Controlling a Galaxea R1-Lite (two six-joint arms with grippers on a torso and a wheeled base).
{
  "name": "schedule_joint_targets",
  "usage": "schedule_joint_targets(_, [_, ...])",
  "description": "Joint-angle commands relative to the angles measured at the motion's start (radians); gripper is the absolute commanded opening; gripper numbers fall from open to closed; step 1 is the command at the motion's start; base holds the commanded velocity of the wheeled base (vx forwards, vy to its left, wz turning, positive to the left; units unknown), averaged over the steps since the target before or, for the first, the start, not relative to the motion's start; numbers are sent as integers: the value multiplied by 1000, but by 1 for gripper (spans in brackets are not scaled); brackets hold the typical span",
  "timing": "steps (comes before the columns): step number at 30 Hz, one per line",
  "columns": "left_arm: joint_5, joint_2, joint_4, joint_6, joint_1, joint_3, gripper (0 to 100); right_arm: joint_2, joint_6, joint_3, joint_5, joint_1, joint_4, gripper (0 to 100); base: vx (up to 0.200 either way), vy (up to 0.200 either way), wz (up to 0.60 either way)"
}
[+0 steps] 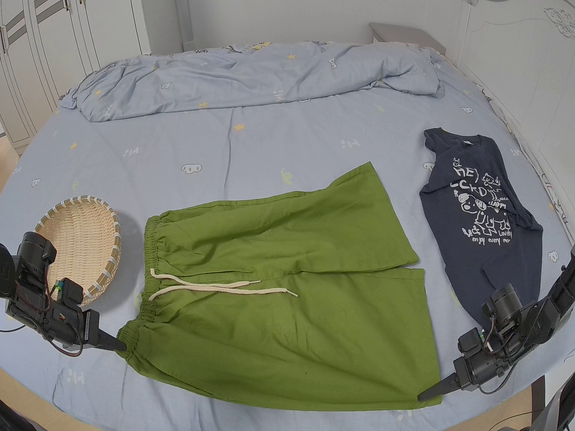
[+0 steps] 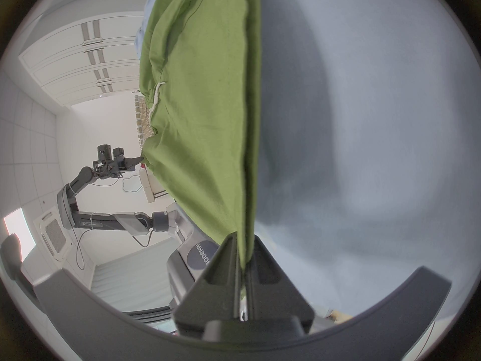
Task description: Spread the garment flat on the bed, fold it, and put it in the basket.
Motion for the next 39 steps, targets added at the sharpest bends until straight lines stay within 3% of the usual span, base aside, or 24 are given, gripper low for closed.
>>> schedule_joint_targets(1, [2,-5,14,8,-10,11,0,-83,-2,-32,-2,-12,70,0,0,0,0])
schedule_joint_targets(6, [5,-12,29,31,-6,0,0,-149,-8,-94,-2,7,167,0,0,0,0])
schedule_joint_targets(13, [5,-98,161,-44,-15,-107,0,-314,62,-244,-4,2,311,0,0,0,0])
schedule_joint_targets(15, [5,-155,231,-132,-33,-220,0,-385,113,-440,-4,-1,435,0,0,0,0])
schedule_joint_targets(21, [5,-129,233,-198,-58,-326,0,-322,179,-756,-14,-4,537,0,0,0,0])
schedule_joint_targets(24, [3,-72,238,-242,-61,-428,0,-238,193,-956,-169,22,624,0,0,0,0])
schedule_joint_targets(25, [3,-72,238,-242,-61,-428,0,-238,193,-956,-169,22,624,0,0,0,0])
schedule_joint_targets(26, [3,-37,238,-279,-67,-498,0,-195,200,-1055,-337,87,636,0,0,0,0])
schedule_joint_targets(28, [3,-11,241,-300,-69,-552,0,-176,217,-1121,-406,117,635,0,0,0,0])
schedule_joint_targets(39, [3,127,247,-369,-70,-771,0,-38,260,-1448,-418,153,645,0,0,0,0])
